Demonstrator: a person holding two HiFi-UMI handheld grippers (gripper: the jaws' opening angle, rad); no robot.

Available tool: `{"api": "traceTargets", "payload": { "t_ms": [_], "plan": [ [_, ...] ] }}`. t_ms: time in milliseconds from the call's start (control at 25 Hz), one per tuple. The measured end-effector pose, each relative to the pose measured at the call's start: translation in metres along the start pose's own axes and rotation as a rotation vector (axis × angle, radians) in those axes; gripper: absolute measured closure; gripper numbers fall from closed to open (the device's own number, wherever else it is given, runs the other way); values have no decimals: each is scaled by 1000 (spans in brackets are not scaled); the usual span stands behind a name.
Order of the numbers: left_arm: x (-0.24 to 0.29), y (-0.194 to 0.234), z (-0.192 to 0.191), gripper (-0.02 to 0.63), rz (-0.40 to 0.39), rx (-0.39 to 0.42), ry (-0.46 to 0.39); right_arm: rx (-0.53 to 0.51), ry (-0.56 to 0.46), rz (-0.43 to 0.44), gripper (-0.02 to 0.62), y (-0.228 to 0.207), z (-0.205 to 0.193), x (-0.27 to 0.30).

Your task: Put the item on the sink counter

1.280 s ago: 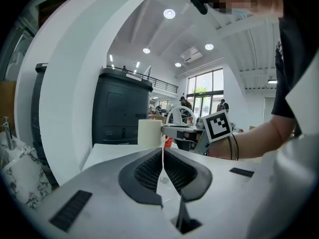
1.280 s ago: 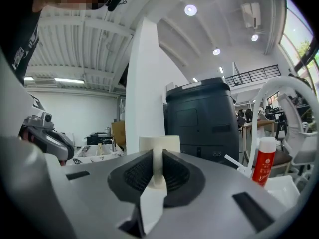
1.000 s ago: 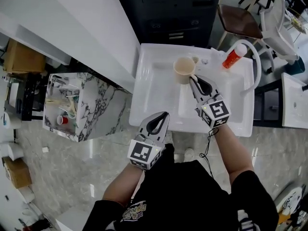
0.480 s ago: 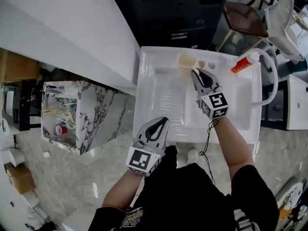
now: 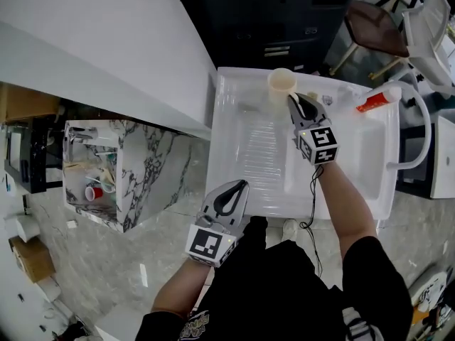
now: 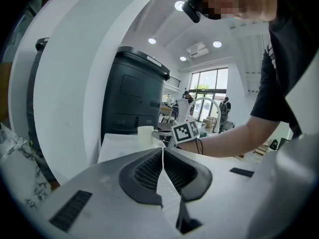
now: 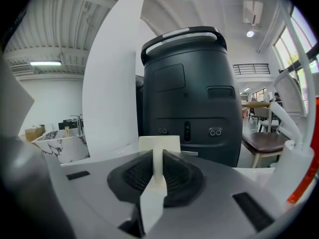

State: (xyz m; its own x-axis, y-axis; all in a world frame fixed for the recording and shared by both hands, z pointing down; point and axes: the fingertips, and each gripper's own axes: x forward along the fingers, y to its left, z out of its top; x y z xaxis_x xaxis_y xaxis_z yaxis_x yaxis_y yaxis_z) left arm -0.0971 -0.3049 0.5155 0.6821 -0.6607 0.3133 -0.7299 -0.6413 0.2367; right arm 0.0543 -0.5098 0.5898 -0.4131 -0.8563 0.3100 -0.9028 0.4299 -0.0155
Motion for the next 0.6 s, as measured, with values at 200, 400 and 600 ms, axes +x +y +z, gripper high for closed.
{"api": "traceTargets", "payload": {
  "t_ms": [200,400,600],
  "plan": [
    [-1,13,-1,584,9,2,0,1,3,-5,503,2,-6,16],
    [0,19,-5,584,5,2,5,-6,-15,1,503,6,-3,24],
    [-3,22,-7,584,9,-6,8,-5,-25,-2,503,10,-6,24]
  ]
}}
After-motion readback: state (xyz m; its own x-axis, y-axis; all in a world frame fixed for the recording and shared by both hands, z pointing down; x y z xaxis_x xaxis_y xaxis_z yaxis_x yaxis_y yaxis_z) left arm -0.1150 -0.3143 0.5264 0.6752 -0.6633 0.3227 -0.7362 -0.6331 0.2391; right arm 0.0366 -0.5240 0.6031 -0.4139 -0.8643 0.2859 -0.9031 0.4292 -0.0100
